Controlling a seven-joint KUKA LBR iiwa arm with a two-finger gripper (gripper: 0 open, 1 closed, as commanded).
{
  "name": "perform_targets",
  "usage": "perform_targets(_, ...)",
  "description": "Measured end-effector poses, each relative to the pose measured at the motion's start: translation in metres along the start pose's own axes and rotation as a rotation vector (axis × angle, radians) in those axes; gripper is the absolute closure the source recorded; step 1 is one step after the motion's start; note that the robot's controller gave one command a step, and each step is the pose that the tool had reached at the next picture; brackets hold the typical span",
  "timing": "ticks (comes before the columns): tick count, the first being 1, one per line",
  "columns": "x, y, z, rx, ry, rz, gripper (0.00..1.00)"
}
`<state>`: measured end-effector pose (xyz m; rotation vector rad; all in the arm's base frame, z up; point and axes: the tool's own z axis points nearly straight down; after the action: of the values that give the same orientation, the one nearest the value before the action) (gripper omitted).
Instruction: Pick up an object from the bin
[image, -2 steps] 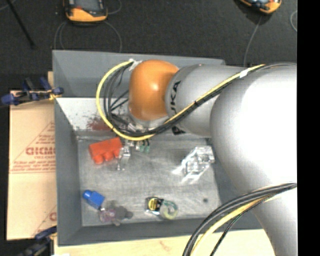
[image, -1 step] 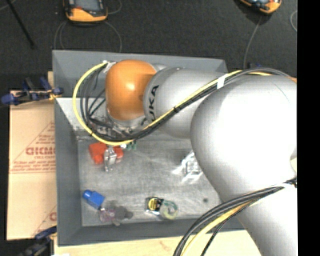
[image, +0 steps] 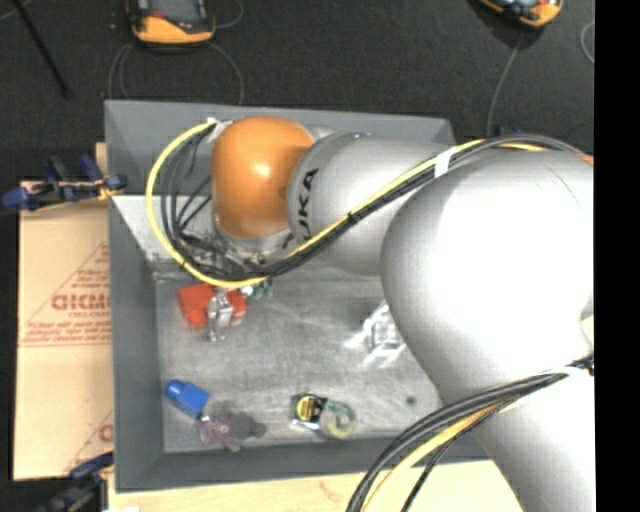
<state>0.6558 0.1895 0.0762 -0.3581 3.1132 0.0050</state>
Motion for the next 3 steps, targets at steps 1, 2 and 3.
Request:
perform_targets(1,-0.0018,-0.0010,-0.0015,0.000,-0.001,0.006,0.00)
perform_targets(2,-0.0036,-0.0020,-0.0030,-0.001,-0.002,0.012,0.00)
perform_targets(3,-0.0036,-0.0021,-0.0029,-0.001,-0.002,0.014,1.00)
